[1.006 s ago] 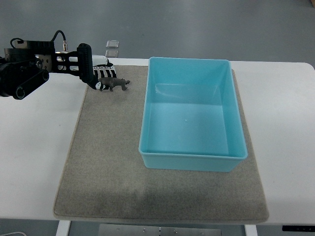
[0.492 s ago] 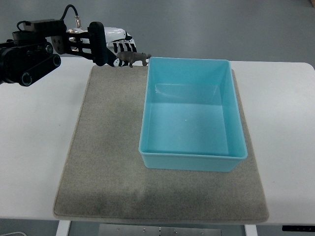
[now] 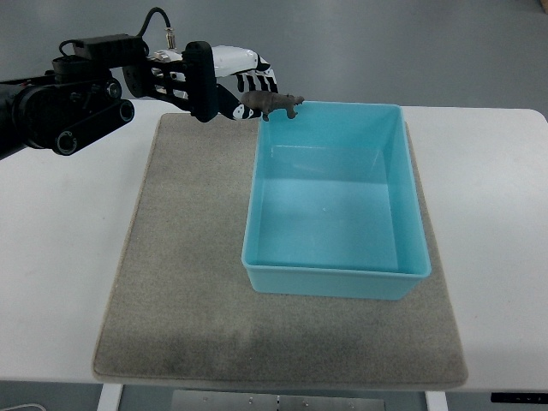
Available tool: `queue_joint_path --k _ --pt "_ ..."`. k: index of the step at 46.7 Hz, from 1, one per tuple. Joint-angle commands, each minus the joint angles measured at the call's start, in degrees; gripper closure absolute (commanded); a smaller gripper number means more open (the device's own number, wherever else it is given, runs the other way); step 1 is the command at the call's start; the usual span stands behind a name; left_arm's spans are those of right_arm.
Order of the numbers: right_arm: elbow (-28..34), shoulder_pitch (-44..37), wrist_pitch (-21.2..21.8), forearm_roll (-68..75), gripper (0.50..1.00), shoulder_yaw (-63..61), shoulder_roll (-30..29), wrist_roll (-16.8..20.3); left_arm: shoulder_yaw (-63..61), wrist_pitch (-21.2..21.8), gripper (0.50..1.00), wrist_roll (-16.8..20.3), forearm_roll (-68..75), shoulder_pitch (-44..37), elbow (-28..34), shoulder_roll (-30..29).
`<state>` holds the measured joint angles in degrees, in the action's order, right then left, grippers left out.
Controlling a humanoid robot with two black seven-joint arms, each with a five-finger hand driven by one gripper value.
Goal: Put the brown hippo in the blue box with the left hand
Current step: 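Lift the hippo and carry it with the left hand over the blue box, then lower the hippo into the blue box and open the left hand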
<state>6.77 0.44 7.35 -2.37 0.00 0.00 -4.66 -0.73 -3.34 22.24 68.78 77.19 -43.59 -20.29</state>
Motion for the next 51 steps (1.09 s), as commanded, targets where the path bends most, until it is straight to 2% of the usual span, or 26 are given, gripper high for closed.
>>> queue_joint_path --k 1,21,23,27,30,32,51 --pt "0.00 0.00 0.03 0.00 0.564 0.00 0.00 0.00 0.03 1.31 1.000 0.00 0.04 -0.11 -1.06 0.43" --pt "0.00 0.00 0.03 0.00 0.564 0.00 0.00 0.00 0.12 2.11 0.986 0.00 0.04 -0.99 -2.03 2.63" --pt "0.00 0.00 -0.05 0.00 0.564 0.00 0.00 0.00 0.12 2.11 0.956 -0.09 -0.14 -1.08 -2.03 2.71" --pt "0.00 0.00 0.03 0.00 0.564 0.00 0.00 0.00 0.55 2.11 0.819 0.00 -0.49 -1.34 -2.03 3.41" --pt "0.00 0.00 -0.05 0.00 0.564 0.00 0.00 0.00 0.64 2.19 0.785 0.00 -0.49 -2.04 -2.03 3.94" --pt "0.00 0.00 0.03 0.00 0.564 0.00 0.00 0.00 0.64 2.19 0.742 0.00 -0.58 -2.13 -2.03 4.03" --pt "0.00 0.00 0.03 0.00 0.564 0.00 0.00 0.00 1.00 2.19 0.720 0.00 -0.58 -2.48 -2.03 4.03"
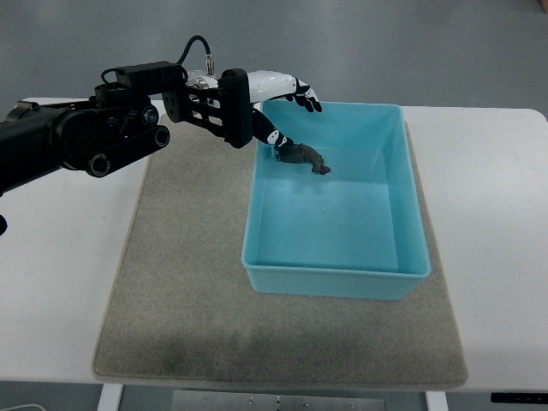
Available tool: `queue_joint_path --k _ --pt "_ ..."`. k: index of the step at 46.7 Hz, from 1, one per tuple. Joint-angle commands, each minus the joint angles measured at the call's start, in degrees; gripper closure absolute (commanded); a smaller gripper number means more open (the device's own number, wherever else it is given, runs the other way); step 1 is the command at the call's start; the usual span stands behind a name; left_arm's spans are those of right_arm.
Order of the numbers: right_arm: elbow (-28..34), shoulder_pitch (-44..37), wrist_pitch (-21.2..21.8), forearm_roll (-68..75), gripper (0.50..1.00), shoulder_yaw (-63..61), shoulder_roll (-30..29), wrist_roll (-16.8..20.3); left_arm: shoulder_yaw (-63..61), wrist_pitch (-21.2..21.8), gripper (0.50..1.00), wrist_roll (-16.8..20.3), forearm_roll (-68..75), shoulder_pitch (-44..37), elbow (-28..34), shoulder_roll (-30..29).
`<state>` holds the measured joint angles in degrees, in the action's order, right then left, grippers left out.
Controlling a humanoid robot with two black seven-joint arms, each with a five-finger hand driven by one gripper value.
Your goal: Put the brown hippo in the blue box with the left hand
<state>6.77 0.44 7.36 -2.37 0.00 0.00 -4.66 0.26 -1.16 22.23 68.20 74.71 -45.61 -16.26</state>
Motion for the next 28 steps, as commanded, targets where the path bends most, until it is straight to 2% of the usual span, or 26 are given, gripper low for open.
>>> queue_joint_path --k 1,3,17,21,28 --pt "0.00 0.00 0.03 0.00 0.564 0.00 0.00 0.00 0.00 0.02 0.707 0.01 -0.09 0.00 0.00 0.00" --pt "0.00 0.00 0.03 0.00 0.564 0.00 0.00 0.00 0.00 0.02 0.686 0.01 -0.09 0.00 0.09 0.00" --pt "0.00 0.00 0.03 0.00 0.564 0.00 0.00 0.00 0.44 0.11 0.677 0.01 -0.26 -0.36 3.16 -0.27" --pt "0.00 0.00 0.03 0.00 0.564 0.00 0.00 0.00 1.49 0.11 0.624 0.01 -0.44 -0.44 5.71 -0.44" --pt "0.00 0.00 0.03 0.00 0.564 0.00 0.00 0.00 2.46 0.11 0.609 0.01 -1.84 -0.44 10.63 -0.62"
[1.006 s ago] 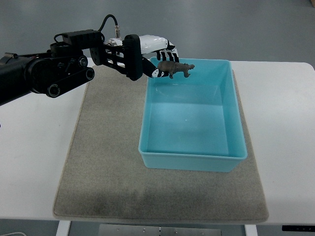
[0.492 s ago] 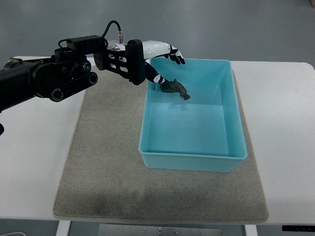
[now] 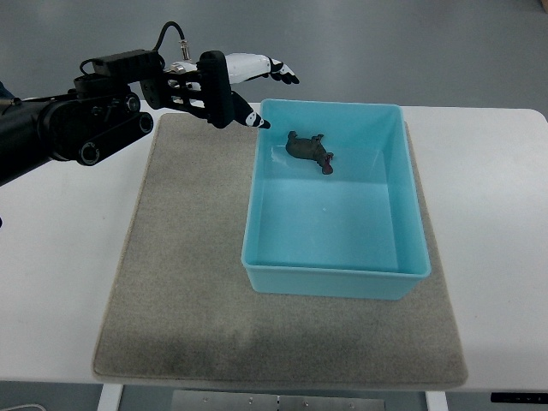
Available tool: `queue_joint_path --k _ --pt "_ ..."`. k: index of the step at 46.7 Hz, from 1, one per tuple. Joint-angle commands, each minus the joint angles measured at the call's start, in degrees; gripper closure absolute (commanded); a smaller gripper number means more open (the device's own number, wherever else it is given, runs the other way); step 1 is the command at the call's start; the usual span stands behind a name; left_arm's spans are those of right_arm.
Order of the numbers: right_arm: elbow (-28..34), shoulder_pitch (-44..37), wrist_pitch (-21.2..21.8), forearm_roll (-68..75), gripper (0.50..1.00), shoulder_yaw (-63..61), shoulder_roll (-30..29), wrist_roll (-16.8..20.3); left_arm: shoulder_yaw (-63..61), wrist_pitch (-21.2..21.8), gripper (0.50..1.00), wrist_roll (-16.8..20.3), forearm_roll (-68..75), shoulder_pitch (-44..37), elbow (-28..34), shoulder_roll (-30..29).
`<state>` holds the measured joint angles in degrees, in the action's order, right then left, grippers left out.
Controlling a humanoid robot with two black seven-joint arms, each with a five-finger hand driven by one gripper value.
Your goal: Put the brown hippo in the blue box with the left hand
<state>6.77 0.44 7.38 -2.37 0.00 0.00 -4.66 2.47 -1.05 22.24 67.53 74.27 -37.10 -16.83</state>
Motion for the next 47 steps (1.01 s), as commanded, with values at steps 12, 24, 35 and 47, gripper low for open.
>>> queue_joint_path --k 12,24,35,47 --pt "0.00 0.00 0.01 0.00 0.564 0.00 0.00 0.00 0.34 -0.01 0.510 -0.09 -14.17 -1.40 10.90 0.04" --pt "0.00 0.00 0.01 0.00 0.564 0.00 0.00 0.00 0.43 -0.01 0.508 -0.09 -23.05 -3.43 17.05 0.21" --pt "0.00 0.00 0.01 0.00 0.564 0.00 0.00 0.00 0.78 -0.01 0.508 -1.49 -42.28 -5.01 21.28 0.57" --pt "0.00 0.00 -0.08 0.00 0.564 0.00 0.00 0.00 1.48 -0.62 0.508 -5.45 -64.26 -5.01 21.98 0.66"
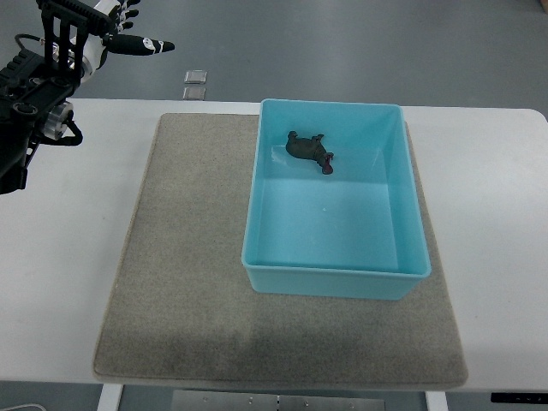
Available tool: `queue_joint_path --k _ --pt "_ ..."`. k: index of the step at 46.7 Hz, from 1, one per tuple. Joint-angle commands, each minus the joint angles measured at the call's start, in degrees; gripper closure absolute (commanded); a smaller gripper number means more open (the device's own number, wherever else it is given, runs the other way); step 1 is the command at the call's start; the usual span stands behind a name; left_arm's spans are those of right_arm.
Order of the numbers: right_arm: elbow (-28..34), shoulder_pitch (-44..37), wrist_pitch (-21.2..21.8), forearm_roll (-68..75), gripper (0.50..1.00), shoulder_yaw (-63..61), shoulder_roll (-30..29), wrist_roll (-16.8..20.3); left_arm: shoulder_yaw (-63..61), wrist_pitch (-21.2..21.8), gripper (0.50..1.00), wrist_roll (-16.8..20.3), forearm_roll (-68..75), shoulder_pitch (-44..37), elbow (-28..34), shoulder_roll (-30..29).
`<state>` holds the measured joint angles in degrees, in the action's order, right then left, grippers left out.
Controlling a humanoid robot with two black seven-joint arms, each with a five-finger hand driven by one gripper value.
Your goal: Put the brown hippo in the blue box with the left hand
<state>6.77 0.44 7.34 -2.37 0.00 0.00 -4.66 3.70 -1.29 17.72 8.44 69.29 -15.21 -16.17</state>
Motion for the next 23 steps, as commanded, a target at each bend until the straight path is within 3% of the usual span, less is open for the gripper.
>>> queue_joint_path --k 1,11,23 --pt "0.00 0.00 0.04 0.00 0.564 0.00 0.00 0.00 0.34 -0.55 0.508 -1.28 -6.67 -0.12 0.09 0.00" --pt "0.00 0.00 0.04 0.00 0.564 0.00 0.00 0.00 1.48 -1.25 0.508 -4.18 -16.70 -1.44 0.00 1.75" --pt "0.00 0.00 0.04 0.00 0.564 0.00 0.00 0.00 7.64 -0.38 0.508 -12.36 -19.78 -2.06 2.28 3.68"
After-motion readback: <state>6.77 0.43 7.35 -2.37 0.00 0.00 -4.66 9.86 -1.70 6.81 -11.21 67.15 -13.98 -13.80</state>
